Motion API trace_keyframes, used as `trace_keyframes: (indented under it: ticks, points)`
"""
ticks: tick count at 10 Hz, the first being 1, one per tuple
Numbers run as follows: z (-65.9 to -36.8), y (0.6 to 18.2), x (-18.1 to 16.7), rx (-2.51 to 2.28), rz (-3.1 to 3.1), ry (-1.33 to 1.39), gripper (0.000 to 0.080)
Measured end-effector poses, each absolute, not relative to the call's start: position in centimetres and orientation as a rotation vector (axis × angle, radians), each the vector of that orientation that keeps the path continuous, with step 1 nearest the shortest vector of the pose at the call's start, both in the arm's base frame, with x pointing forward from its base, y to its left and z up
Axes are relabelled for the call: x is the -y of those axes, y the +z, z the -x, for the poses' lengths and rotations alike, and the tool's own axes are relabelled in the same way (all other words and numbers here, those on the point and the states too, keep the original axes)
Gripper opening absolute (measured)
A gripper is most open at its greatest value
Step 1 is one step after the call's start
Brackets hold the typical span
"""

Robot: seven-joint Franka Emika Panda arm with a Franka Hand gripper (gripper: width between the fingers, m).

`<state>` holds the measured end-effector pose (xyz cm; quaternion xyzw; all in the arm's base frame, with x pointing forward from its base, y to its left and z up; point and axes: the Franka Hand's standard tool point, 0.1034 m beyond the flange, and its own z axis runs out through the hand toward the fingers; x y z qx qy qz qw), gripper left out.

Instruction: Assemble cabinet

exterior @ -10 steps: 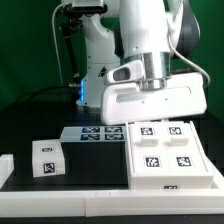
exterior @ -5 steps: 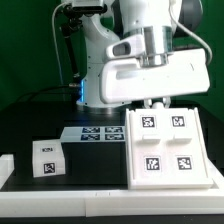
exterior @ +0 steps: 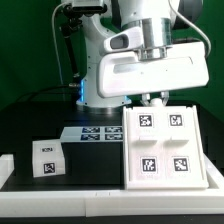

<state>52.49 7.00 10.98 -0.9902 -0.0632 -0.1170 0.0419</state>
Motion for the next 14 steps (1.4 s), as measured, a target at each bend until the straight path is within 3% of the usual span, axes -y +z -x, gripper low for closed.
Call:
trace_keyframes:
  ticks: [3,7,12,14]
  points:
    - [-53.8,13.4,-7.4,0.205,3.025,-0.320,0.0002]
    - [-54.0,13.5,-7.5,0.208,3.023,-0.316,0.0002]
    - [-56.8,15.3,-7.6,0.203,3.012,-0.292,0.0002]
    - [-56.8,15.2,-7.6,0.203,3.013,-0.295,0.0002]
